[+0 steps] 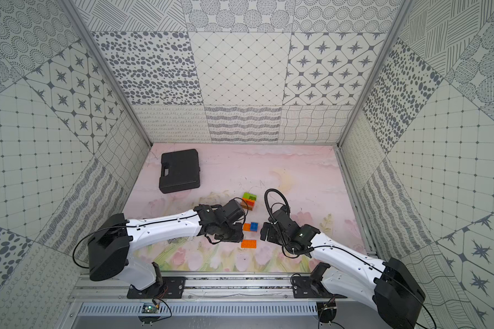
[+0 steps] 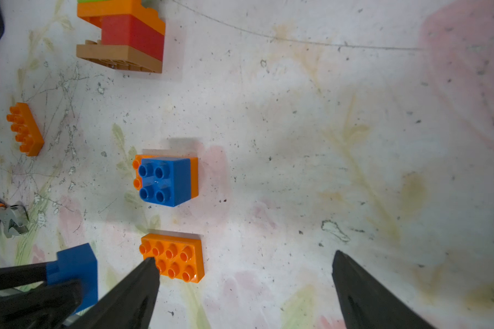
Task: Assemble the number 5 with lego
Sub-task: Assemble the lego brick with the lego brick.
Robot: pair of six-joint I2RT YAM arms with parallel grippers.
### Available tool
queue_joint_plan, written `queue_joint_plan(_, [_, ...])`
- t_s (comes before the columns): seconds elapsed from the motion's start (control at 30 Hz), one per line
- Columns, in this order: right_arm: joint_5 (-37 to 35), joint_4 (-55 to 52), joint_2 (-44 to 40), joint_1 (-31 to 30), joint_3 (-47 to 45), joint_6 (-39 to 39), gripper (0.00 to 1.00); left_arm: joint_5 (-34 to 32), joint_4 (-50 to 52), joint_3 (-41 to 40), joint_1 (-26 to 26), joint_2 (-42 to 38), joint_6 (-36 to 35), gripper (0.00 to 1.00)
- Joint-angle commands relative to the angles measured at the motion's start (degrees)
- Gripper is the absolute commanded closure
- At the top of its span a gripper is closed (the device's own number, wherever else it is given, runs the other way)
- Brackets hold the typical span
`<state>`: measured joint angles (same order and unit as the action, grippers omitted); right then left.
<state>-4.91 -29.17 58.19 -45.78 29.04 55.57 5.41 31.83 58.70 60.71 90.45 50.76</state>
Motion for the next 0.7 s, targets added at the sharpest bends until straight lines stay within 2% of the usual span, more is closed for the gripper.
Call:
queue_joint_plan(0.0, [1.34, 0.91, -1.09, 0.29, -0.9, 1.03, 0.01, 0.0, -1.86, 2.41, 2.61, 4.02, 2.94, 0.81])
queue_joint_plan(0.4, [2.34, 1.48, -1.08, 0.28, -1.76, 1.03, 0.01, -8.3, 9.63, 10.04, 4.63, 13.0, 8.84, 0.85])
queue_joint_plan(0.67, [2.48, 2.16, -0.27, 0.29, -1.73, 0.94, 0.01, -12.68, 15.06, 12.83, 5.39, 13.56, 12.54, 0.87])
